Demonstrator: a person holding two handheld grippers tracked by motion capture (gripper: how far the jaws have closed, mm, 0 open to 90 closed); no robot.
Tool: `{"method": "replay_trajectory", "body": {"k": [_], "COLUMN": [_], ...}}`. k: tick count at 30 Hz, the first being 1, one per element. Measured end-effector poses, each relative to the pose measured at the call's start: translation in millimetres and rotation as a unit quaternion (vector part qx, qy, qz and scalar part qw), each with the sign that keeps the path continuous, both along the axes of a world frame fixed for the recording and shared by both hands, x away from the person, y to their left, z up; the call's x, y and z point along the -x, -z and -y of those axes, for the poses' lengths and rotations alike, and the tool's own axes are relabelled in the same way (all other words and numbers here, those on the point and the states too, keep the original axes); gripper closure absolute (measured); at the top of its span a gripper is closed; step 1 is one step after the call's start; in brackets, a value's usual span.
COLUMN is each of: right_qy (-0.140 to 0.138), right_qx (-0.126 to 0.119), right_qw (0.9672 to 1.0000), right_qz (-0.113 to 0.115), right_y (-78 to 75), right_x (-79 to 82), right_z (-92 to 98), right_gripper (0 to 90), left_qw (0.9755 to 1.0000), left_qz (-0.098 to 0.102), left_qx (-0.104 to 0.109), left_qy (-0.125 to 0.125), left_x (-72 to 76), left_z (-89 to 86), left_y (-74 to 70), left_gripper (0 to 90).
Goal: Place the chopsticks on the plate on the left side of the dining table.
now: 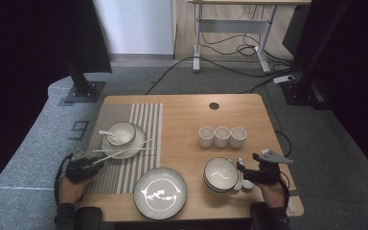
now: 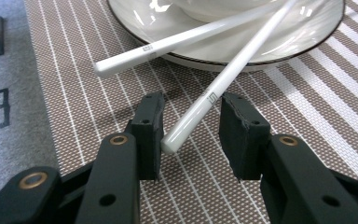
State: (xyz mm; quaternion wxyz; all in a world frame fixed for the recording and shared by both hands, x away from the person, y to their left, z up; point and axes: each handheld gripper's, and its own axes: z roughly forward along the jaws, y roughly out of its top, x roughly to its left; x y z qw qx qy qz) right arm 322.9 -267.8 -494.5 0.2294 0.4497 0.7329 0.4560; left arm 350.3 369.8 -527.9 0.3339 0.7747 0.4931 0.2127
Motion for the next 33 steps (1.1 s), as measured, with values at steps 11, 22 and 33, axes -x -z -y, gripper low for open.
{"method": "replay_trajectory", "body": {"k": [11,22,33], "right_qy": [-0.001,-0.001,-0.002], "right_qx": [0.001,0.001,0.002], "right_qw": [1.0000,1.0000,1.0000], "right_qz": [-0.002,-0.003,-0.004], "right_y": [0.4,0.7,0.8], "right_x": [-0.4,-0.6,-0.8], "right_z": [-0.3,-0.5,-0.8], "right_gripper": [19.1,19.2,19.5], "left_qw": [0.9997,0.9991,0.9985], "left_qz": [-0.002,0.004,0.004], "left_qx": [0.001,0.001,0.000], "left_qy": [-0.023,-0.042,-0.054], "left_x": [-4.9,-10.4,-15.1], "left_z": [-4.6,-6.9,-7.7], "left_y": [0.6,-0.9,-0.4], "left_gripper": [56.4,53.4,50.1]}}
